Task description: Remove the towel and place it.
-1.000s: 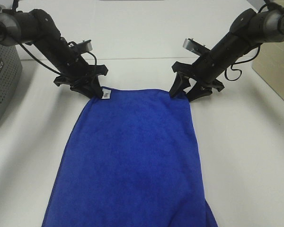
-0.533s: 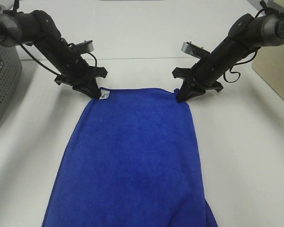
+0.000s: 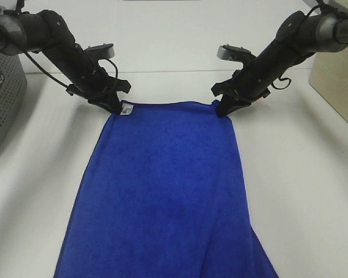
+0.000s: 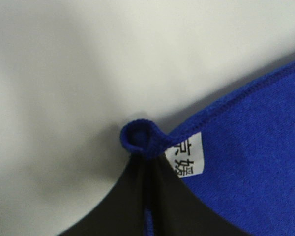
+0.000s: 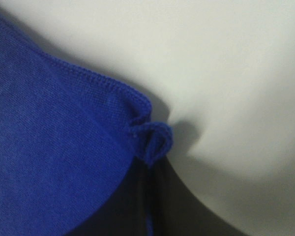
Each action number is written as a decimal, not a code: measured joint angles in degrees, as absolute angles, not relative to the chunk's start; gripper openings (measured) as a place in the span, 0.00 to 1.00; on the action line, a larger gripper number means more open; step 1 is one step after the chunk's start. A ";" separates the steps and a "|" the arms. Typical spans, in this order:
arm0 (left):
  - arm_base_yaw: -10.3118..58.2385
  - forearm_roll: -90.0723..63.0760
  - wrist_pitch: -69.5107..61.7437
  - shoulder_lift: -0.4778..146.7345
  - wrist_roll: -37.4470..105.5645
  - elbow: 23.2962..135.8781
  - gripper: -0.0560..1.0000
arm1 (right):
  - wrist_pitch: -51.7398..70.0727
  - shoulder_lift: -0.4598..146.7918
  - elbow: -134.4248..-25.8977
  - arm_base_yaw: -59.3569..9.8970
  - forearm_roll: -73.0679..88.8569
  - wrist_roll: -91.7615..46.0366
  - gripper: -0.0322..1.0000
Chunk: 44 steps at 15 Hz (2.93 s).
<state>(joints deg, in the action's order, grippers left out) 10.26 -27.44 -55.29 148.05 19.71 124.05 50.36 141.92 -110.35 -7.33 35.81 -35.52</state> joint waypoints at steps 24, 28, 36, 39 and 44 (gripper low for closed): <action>10.66 -25.84 -25.32 150.34 28.76 133.16 0.07 | 21.66 145.36 -120.72 -7.45 40.39 -45.95 0.05; 10.77 -26.36 -23.84 152.12 29.34 133.16 0.07 | 20.05 146.22 -120.72 -7.56 40.51 -46.01 0.05; 10.83 -27.33 -20.34 153.32 30.02 133.16 0.07 | 18.96 149.43 -120.72 -7.56 42.51 -46.01 0.08; 10.83 -26.87 -17.88 155.84 30.19 133.16 0.08 | 16.62 149.60 -120.72 -7.56 42.80 -46.01 0.24; 10.66 -27.90 -13.69 156.65 30.08 133.16 0.62 | 16.96 149.60 -120.72 -7.33 43.95 -46.01 0.71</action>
<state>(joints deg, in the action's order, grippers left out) 10.66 -27.90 -13.69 156.65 30.08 133.16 16.96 149.60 -120.72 -7.33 43.95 -46.01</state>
